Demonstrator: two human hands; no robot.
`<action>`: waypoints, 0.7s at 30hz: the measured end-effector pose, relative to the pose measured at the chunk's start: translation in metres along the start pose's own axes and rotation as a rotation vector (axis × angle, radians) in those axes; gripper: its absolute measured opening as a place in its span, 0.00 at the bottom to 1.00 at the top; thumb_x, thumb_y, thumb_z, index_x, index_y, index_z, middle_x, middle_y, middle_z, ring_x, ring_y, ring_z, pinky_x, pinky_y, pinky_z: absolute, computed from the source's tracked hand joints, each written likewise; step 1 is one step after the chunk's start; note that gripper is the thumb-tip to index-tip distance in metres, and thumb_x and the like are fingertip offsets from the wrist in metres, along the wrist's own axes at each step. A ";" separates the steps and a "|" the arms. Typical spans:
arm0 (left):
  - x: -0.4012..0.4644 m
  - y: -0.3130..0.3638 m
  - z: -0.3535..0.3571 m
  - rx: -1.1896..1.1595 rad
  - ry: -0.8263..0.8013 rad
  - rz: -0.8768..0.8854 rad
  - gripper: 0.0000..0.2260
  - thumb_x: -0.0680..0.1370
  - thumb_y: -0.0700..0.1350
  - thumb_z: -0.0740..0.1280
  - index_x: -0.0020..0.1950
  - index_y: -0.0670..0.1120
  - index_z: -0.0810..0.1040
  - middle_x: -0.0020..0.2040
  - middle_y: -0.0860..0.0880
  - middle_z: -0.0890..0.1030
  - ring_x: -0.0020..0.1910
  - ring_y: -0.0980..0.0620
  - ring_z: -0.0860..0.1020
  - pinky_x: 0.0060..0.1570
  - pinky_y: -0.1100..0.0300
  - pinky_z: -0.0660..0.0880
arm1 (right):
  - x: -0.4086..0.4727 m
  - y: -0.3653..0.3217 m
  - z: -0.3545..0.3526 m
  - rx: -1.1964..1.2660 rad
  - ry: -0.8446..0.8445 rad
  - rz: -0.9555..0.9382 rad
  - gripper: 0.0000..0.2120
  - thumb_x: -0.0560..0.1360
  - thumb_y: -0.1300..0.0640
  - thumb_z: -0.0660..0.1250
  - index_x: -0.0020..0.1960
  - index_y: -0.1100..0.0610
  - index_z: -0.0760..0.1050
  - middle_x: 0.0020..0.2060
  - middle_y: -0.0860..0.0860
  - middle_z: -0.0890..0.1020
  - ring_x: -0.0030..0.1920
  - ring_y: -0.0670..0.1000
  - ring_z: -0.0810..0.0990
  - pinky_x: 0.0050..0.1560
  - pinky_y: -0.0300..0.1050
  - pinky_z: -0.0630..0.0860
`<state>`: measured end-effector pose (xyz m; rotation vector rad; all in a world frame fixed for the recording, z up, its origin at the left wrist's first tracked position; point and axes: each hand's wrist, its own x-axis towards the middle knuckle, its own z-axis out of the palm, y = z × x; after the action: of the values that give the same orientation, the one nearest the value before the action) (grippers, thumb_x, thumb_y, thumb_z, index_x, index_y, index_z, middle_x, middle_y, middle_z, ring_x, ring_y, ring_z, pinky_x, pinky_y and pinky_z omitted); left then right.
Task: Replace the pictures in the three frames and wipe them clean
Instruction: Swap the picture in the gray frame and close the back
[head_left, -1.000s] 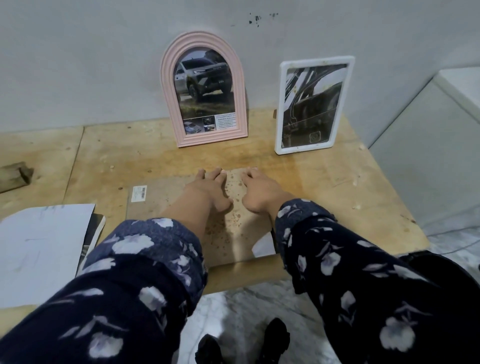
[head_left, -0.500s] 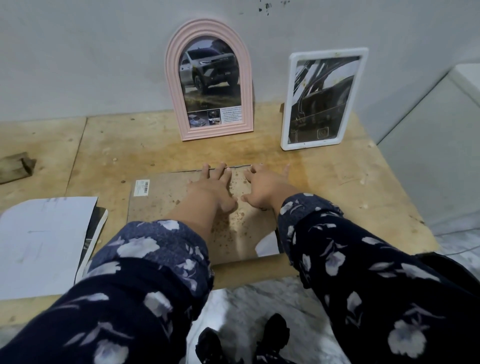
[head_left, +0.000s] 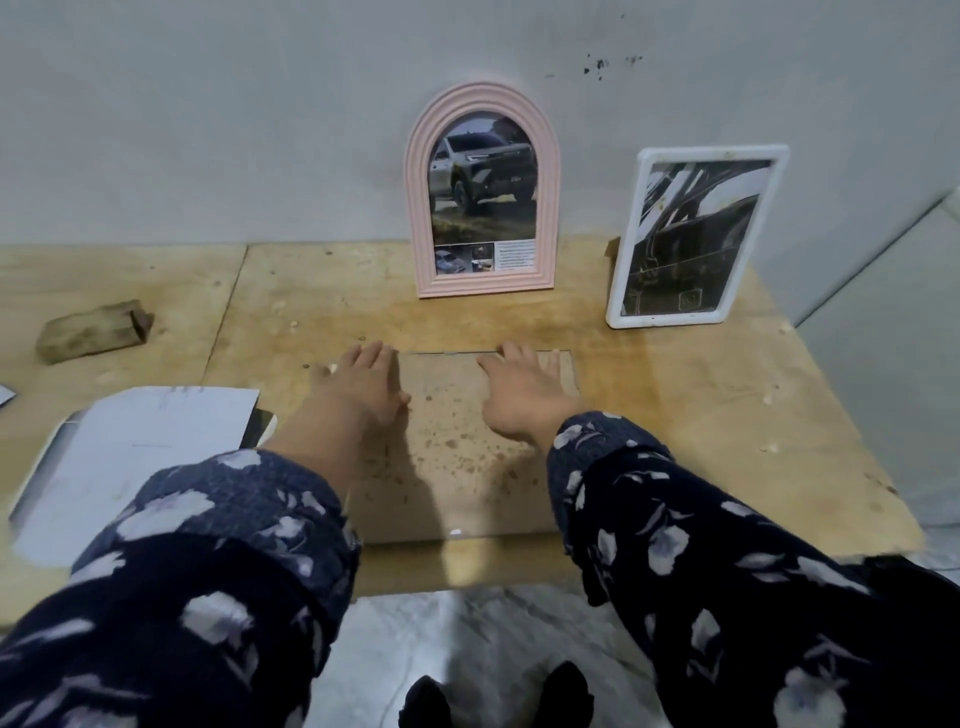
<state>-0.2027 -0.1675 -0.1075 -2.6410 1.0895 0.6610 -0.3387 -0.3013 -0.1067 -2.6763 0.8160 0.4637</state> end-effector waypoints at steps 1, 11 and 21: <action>-0.002 -0.011 0.000 -0.009 -0.004 -0.031 0.32 0.82 0.58 0.54 0.79 0.49 0.43 0.80 0.53 0.43 0.78 0.50 0.44 0.73 0.38 0.48 | 0.004 -0.011 0.002 0.001 0.001 -0.034 0.33 0.74 0.59 0.60 0.77 0.51 0.55 0.75 0.53 0.55 0.76 0.57 0.50 0.74 0.65 0.42; -0.003 -0.049 0.008 -0.017 -0.092 0.001 0.41 0.78 0.63 0.61 0.79 0.49 0.40 0.79 0.54 0.39 0.78 0.50 0.44 0.74 0.45 0.53 | 0.031 -0.078 0.014 -0.113 -0.076 -0.057 0.43 0.71 0.31 0.60 0.78 0.48 0.47 0.75 0.50 0.54 0.73 0.62 0.53 0.68 0.66 0.58; -0.001 -0.052 0.012 -0.002 -0.105 0.015 0.41 0.78 0.63 0.60 0.79 0.48 0.41 0.78 0.52 0.36 0.78 0.50 0.40 0.73 0.42 0.52 | 0.036 -0.088 0.015 -0.253 -0.128 0.008 0.41 0.73 0.30 0.57 0.78 0.45 0.47 0.77 0.50 0.49 0.76 0.65 0.48 0.71 0.71 0.46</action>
<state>-0.1709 -0.1258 -0.1167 -2.5704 1.0799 0.7940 -0.2632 -0.2434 -0.1174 -2.8347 0.7768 0.7784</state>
